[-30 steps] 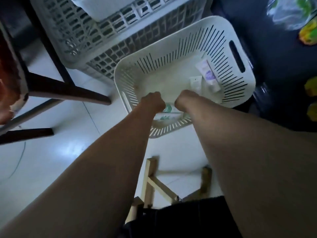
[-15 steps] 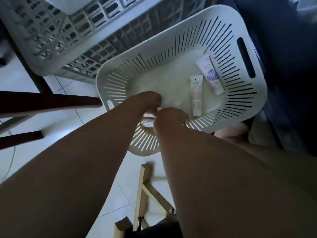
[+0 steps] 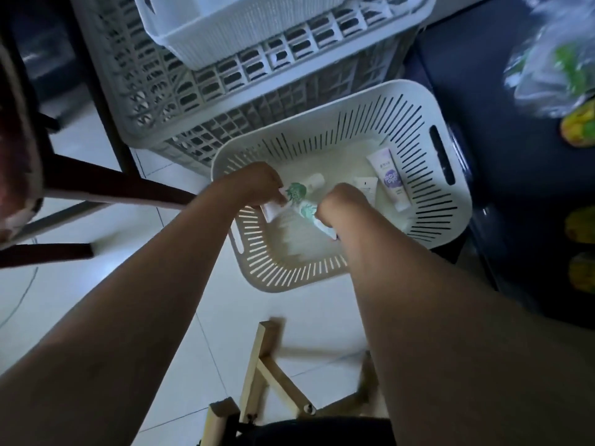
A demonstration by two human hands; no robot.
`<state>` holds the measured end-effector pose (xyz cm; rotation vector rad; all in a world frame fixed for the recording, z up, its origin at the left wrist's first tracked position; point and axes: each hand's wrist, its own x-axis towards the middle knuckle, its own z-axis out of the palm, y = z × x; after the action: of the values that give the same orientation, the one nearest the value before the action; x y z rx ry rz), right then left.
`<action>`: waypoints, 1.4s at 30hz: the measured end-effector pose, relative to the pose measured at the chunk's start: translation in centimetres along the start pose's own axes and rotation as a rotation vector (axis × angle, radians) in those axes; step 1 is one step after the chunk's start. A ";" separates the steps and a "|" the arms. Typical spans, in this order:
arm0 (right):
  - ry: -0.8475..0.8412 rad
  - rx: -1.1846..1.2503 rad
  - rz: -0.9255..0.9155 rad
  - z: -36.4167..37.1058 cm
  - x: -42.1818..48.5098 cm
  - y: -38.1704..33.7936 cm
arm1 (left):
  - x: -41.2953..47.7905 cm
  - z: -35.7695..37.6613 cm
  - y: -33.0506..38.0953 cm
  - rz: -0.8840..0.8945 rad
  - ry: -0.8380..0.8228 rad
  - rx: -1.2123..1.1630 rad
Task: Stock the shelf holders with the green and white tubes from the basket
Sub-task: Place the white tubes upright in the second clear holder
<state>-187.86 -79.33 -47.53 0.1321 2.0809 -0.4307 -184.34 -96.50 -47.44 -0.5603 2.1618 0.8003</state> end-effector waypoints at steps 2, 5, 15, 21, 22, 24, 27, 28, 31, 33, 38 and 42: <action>0.032 0.194 0.062 -2.2 -1.1 0.9 | -1.7 -1.0 0.4 0.019 0.064 -0.090; 0.133 0.402 0.103 -6.1 -3.9 2.0 | -4.4 -1.8 1.4 0.025 0.167 -0.269; 0.416 0.808 -0.291 -16.2 -14.9 6.4 | -13.0 -1.9 8.0 0.350 0.283 -0.694; 0.625 0.979 -0.458 -21.2 -21.9 8.3 | -18.2 -4.6 13.9 0.587 0.432 -0.657; 0.651 1.021 -0.477 -21.8 -23.1 8.7 | -19.3 -5.1 15.1 0.631 0.446 -0.618; 0.694 1.079 -0.502 -22.8 -25.5 9.7 | -21.5 -5.9 17.5 0.725 0.473 -0.567; 0.753 1.121 -0.568 -23.9 -29.4 11.5 | -24.5 -6.9 21.0 0.878 0.493 -0.588; 0.783 1.136 -0.587 -24.3 -30.8 12.3 | -25.5 -7.0 22.2 0.932 0.480 -0.607; 0.908 1.166 -0.646 -25.2 -34.9 15.4 | -28.0 -6.9 25.8 1.048 0.445 -0.695; 1.010 1.157 -0.671 -25.7 -37.3 18.0 | -29.4 -6.3 28.6 1.114 0.411 -0.742; 1.182 1.174 -0.659 -26.6 -42.0 25.1 | -31.9 -3.0 36.6 1.271 0.260 -0.801; 1.368 1.242 -0.618 -26.3 -44.6 30.6 | -33.8 1.1 43.2 1.335 0.104 -0.875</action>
<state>-177.74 -37.99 -5.08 0.6471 2.6828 -2.5379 -188.90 -60.51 -6.27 0.6208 1.9952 2.4802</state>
